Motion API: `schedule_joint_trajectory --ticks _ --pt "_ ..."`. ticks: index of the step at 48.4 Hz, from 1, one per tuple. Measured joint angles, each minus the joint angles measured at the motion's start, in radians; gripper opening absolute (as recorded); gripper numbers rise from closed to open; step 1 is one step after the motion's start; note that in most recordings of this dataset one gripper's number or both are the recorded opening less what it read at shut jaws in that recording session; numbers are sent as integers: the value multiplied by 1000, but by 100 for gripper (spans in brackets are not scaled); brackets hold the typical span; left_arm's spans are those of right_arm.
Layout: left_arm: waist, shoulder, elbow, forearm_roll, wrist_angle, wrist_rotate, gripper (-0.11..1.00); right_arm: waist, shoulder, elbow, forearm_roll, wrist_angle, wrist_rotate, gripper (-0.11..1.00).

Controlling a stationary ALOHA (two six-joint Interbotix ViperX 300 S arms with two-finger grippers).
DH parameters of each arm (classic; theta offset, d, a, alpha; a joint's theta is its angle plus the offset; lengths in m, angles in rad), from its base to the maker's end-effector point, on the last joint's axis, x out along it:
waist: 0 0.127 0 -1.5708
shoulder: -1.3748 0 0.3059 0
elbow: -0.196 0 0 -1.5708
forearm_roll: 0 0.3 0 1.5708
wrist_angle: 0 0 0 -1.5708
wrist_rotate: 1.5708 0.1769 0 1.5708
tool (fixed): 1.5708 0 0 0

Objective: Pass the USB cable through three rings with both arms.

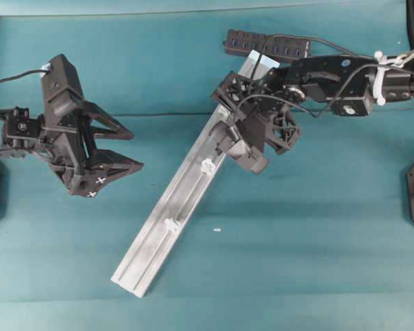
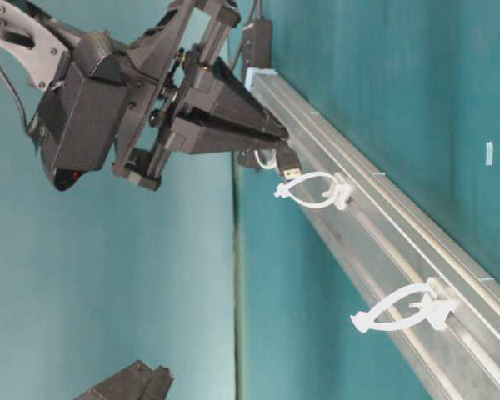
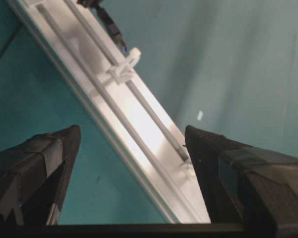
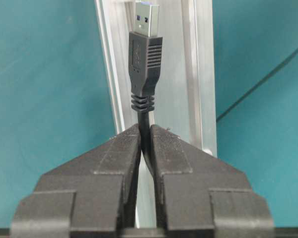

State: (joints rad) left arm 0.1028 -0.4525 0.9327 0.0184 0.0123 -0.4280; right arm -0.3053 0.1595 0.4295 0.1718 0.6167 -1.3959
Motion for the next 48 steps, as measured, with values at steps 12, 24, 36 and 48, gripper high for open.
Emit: schedule_joint_trajectory --ticks 12,24,36,48 --pt "0 -2 0 0 2 0 91 14 3 0 -11 -23 2 10" --pt "0 -2 0 0 2 -2 91 29 14 -2 -11 -32 2 10" --pt "0 -2 0 0 0 0 91 46 15 -2 -11 -63 2 10" --pt "-2 -2 0 0 0 -2 91 58 18 -5 5 -72 5 10"
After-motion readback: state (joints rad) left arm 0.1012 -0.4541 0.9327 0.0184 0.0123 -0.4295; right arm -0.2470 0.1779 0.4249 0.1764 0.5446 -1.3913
